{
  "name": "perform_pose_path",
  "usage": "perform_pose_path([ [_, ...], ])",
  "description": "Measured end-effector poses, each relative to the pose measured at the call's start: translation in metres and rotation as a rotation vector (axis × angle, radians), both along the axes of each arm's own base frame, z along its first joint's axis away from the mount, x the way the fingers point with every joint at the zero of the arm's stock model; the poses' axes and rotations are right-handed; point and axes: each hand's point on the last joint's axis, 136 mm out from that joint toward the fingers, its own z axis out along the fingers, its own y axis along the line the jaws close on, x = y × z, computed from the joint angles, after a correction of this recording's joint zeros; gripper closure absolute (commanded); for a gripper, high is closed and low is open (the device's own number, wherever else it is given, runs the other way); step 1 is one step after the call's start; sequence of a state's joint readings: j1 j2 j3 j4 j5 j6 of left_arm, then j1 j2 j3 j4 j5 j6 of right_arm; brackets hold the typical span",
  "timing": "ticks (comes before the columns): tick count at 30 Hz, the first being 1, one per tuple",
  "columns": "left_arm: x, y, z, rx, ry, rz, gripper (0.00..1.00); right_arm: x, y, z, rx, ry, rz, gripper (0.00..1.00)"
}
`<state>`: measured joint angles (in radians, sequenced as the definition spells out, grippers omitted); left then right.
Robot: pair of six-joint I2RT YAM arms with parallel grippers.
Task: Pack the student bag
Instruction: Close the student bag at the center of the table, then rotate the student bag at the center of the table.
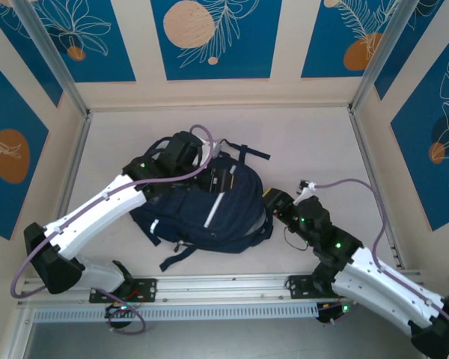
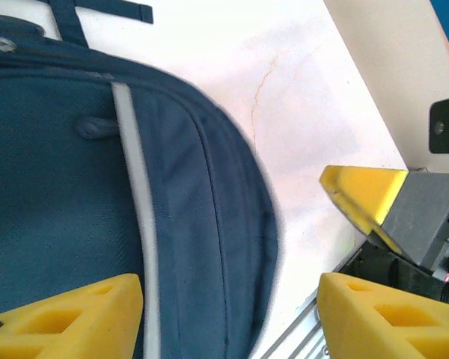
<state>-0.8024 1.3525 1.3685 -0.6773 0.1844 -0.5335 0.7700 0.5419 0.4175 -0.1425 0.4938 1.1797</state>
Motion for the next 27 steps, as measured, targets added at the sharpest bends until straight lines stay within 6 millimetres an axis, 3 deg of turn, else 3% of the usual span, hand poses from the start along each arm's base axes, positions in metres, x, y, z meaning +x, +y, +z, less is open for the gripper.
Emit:
perform_pose_path([
  [6, -0.015, 0.042, 0.008, 0.018, -0.053, 0.103, 0.36, -0.012, -0.004, -0.038, -0.169, 0.118, 0.054, 0.73],
  [10, -0.028, 0.088, -0.011, 0.084, -0.031, 0.253, 0.31, -0.028, 0.021, -0.058, -0.292, 0.207, 0.191, 0.72],
  [15, -0.048, 0.142, -0.050, 0.179, 0.106, 0.478, 0.27, -0.052, 0.066, -0.055, -0.425, 0.252, 0.353, 0.72],
  [22, -0.081, 0.178, -0.097, 0.103, 0.254, 0.683, 0.20, -0.067, 0.084, -0.070, -0.428, 0.300, 0.405, 0.78],
  [27, -0.074, 0.184, -0.107, 0.100, 0.262, 0.746, 0.21, -0.071, 0.091, -0.094, -0.470, 0.365, 0.441, 0.82],
])
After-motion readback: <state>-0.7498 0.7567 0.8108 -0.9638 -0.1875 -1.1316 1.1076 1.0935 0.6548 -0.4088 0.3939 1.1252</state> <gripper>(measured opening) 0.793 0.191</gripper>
